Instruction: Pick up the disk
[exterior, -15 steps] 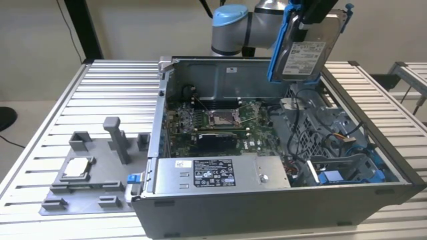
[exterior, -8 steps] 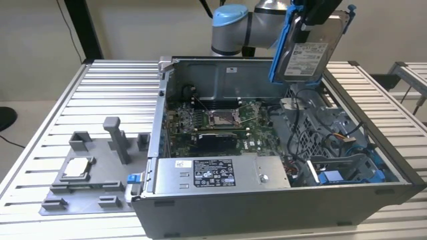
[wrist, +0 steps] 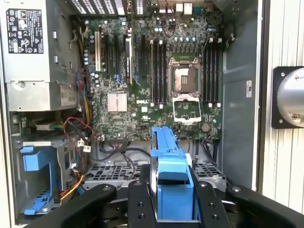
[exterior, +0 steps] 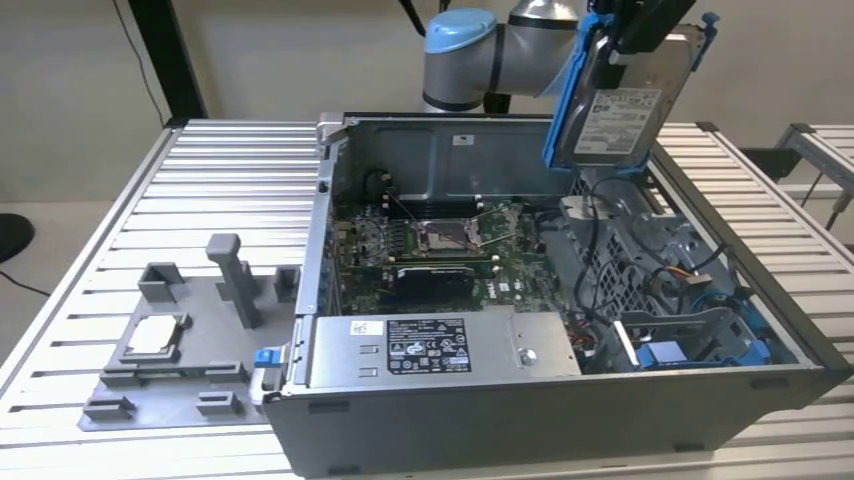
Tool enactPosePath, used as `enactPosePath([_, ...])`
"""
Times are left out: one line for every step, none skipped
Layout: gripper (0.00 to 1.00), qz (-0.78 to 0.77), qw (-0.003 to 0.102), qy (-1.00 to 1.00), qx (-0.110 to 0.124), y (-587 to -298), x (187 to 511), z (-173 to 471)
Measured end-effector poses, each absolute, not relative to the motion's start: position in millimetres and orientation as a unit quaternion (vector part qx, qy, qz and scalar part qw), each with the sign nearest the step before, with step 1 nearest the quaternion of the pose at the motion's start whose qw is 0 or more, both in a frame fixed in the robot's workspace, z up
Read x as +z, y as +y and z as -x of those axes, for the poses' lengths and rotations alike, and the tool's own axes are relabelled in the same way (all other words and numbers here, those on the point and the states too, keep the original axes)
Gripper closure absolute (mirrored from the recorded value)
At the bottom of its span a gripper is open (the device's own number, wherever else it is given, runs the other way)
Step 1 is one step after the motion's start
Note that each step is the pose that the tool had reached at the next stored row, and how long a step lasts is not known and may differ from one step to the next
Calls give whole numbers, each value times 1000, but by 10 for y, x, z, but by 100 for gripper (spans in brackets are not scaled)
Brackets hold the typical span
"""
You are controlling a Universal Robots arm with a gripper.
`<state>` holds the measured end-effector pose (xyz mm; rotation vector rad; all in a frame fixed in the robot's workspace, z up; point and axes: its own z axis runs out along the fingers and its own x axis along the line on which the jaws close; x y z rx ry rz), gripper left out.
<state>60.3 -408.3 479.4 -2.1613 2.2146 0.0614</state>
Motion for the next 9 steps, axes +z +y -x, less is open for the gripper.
enactPosePath([100, 698, 23, 715, 20, -4086, 4792, -609])
enactPosePath([100, 698, 23, 715, 20, -4090, 4790, -615])
enactPosePath([100, 698, 23, 715, 20, -4094, 4789, -622])
enactPosePath([100, 698, 23, 715, 20, -4098, 4787, -628])
enactPosePath([100, 698, 23, 715, 20, -4103, 4785, -635])
enactPosePath([100, 698, 23, 715, 20, -4109, 4783, -640])
enactPosePath([100, 698, 23, 715, 20, -4115, 4781, -645])
enactPosePath([100, 698, 23, 715, 20, -4122, 4779, -649])
enactPosePath([100, 698, 23, 715, 20, -4129, 4777, -653])
